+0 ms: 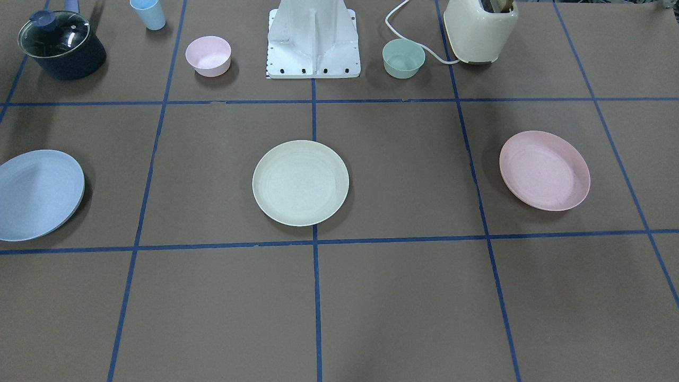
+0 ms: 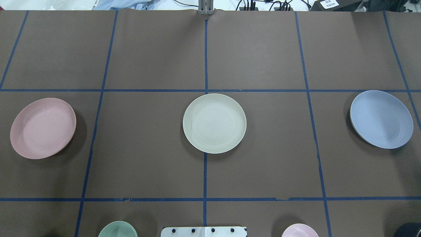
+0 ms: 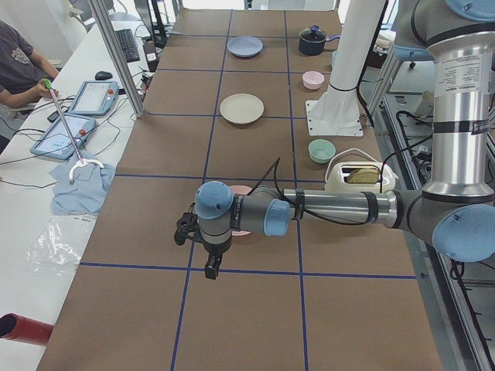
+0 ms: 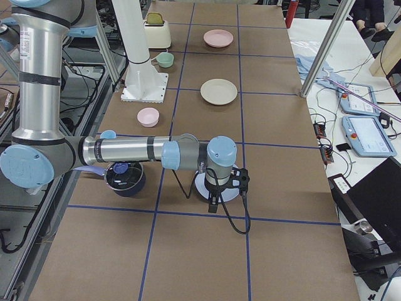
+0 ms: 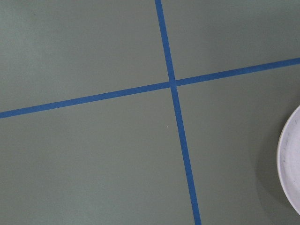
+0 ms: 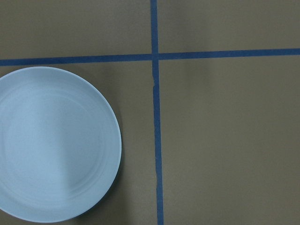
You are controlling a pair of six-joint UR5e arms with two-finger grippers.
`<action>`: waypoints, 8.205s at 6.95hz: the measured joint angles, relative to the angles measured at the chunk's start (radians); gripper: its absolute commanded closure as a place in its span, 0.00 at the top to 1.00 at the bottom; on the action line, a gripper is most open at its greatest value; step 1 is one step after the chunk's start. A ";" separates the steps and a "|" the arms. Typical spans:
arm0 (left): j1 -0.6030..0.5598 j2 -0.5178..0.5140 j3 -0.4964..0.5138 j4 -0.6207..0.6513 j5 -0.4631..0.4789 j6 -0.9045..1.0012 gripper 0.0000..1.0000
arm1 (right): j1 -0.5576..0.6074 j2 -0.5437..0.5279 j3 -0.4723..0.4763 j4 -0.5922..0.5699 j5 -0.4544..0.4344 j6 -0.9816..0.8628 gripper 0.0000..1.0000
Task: Stack three plates with pink and blue
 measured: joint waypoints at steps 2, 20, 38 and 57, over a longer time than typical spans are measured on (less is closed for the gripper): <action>0.000 -0.001 -0.002 -0.004 0.000 0.007 1.00 | -0.001 -0.001 0.001 0.000 0.002 0.002 1.00; 0.496 0.078 0.203 -0.934 0.050 -0.947 0.57 | -0.001 0.029 -0.098 0.147 0.083 0.013 1.00; 0.536 -0.296 -0.130 -0.479 -0.099 -1.431 0.00 | -0.264 0.016 -0.234 0.692 -0.046 0.428 1.00; 0.996 -0.662 0.099 -0.485 0.356 -1.771 0.00 | -0.216 0.082 -0.289 0.727 0.219 0.477 0.00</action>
